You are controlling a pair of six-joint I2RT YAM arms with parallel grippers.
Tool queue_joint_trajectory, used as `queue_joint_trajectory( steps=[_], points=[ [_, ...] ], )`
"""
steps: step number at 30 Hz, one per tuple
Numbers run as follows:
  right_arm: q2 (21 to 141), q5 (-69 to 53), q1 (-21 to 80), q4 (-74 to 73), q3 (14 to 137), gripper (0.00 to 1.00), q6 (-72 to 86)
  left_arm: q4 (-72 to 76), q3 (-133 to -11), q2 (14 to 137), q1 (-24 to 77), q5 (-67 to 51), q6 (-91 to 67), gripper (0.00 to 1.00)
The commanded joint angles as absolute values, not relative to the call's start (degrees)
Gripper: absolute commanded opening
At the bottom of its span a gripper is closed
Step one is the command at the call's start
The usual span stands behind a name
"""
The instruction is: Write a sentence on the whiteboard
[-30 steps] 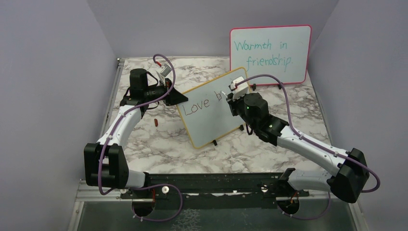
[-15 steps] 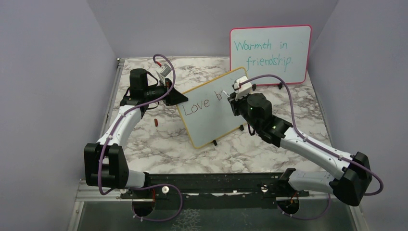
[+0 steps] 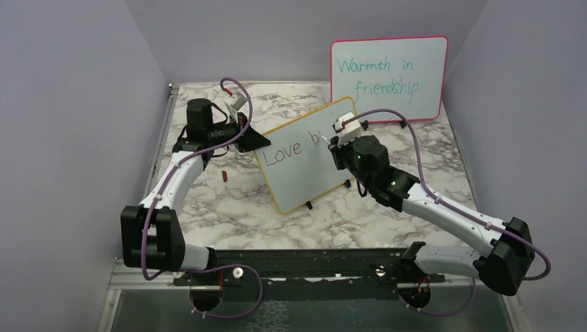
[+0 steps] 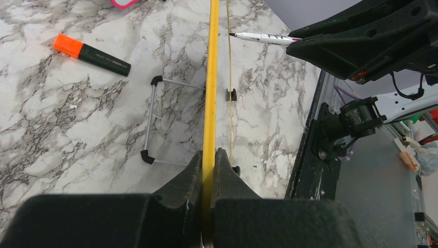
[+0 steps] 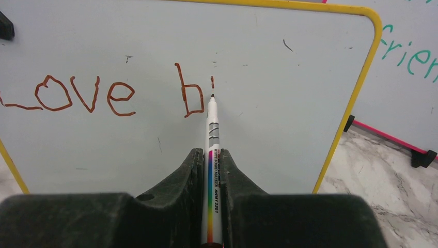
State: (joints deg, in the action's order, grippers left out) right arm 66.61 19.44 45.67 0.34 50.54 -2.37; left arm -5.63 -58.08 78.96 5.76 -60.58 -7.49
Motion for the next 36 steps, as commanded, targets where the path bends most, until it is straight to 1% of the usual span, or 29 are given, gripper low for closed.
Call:
queue_joint_trajectory(
  steps=[1, 19, 36],
  points=[
    [67.17, 19.78, 45.39, 0.92, 50.30, 0.01, -1.91, -10.80, -56.69, 80.68, 7.51, -54.49, -1.32, 0.00],
    [68.20, 20.94, 45.44, 3.40, 50.30, 0.01, -2.00, -10.81, -56.78, 80.95, 7.49, -54.66, -1.32, 0.00],
    [67.97, 20.57, 45.44, 0.09, 50.10, 0.01, -0.73, -10.81, -56.78, 80.95, 7.47, -54.67, -1.32, 0.00]
  ],
)
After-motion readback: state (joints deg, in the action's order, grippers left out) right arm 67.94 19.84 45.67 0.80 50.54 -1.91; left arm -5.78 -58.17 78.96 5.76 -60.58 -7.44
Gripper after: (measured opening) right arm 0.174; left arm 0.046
